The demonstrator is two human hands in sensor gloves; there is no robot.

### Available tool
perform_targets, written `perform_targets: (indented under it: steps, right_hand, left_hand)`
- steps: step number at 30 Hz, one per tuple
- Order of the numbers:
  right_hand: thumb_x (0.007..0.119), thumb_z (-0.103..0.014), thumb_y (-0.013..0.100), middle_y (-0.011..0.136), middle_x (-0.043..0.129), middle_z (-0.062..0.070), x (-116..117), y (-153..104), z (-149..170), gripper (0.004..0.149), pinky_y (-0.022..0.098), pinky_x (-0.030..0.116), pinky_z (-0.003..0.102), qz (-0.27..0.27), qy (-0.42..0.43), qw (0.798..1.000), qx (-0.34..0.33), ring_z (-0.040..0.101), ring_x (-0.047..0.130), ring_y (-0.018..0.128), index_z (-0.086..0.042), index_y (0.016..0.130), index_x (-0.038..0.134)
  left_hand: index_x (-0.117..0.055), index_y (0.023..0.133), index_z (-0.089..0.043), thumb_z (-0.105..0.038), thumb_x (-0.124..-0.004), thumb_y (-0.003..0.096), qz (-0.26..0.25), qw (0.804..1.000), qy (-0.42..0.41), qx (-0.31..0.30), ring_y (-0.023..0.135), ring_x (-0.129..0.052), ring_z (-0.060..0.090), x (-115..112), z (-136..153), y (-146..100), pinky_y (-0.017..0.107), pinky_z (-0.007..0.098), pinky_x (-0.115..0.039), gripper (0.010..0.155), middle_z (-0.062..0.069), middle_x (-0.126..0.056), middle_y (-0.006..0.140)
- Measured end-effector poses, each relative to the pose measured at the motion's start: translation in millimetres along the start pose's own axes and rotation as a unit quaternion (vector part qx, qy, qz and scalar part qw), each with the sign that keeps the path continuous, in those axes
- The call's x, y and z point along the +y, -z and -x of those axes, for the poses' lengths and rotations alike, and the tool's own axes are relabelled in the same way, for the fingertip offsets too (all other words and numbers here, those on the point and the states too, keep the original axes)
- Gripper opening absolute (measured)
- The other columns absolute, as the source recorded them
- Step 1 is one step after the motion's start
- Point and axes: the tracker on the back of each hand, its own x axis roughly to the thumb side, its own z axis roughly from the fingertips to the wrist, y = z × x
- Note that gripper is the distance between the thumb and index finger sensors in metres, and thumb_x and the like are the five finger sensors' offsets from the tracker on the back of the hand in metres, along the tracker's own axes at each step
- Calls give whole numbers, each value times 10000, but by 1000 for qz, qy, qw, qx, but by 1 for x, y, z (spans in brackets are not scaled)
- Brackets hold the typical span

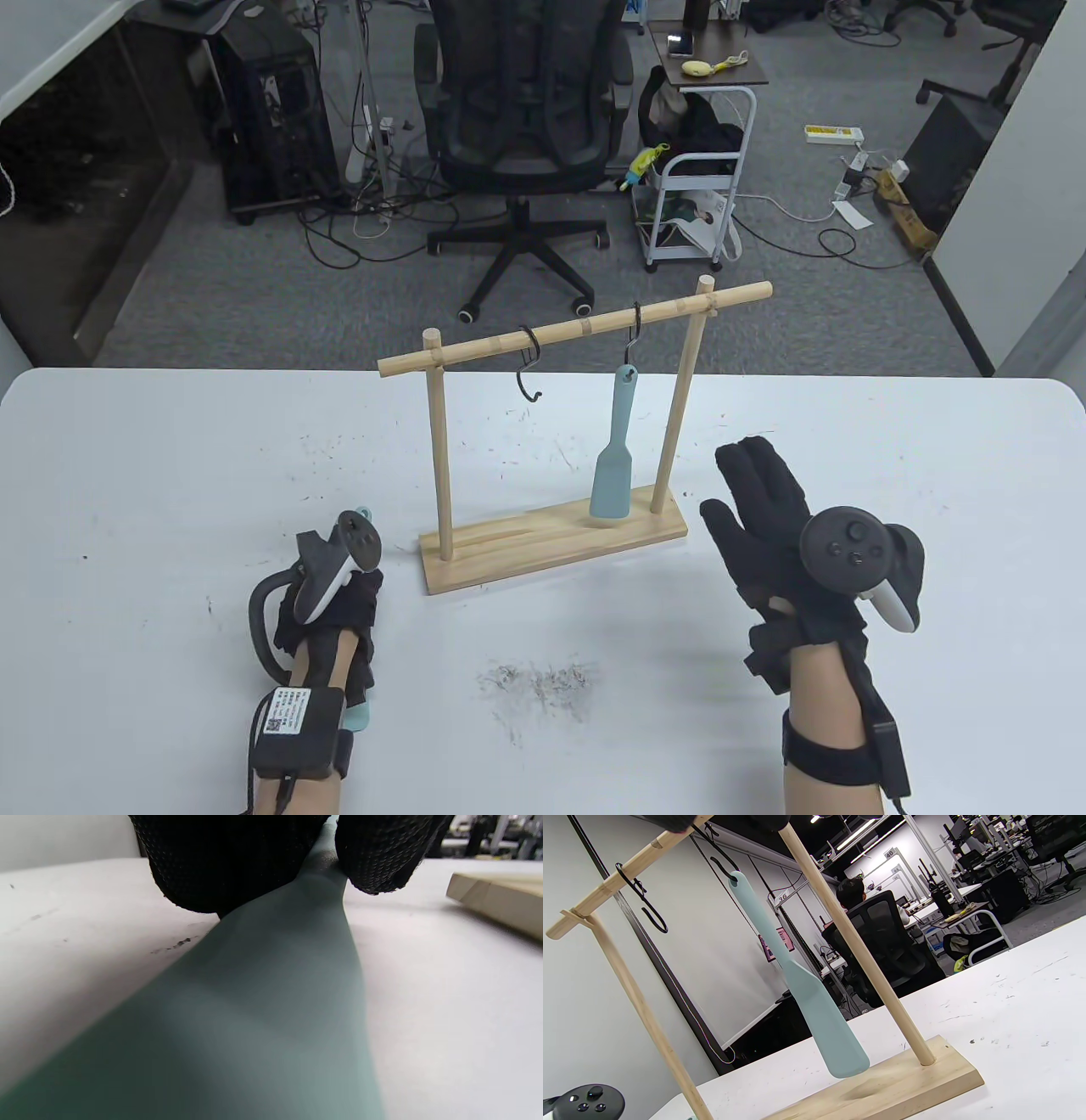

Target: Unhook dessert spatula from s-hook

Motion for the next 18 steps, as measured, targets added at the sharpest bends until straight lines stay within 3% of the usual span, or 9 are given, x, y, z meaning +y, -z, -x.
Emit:
perform_targets:
  steps: [18]
  right_hand:
    - [676, -578, 534, 1201, 430, 178, 2, 1, 0, 728, 720, 450, 670, -5, -1, 1000, 3, 511, 492, 1059, -183, 1132, 549]
  left_hand:
    - [-637, 1138, -238, -541, -749, 540, -1, 991, 125, 42, 777, -979, 192, -13, -25, 3, 643, 409, -831, 680, -1, -880, 975]
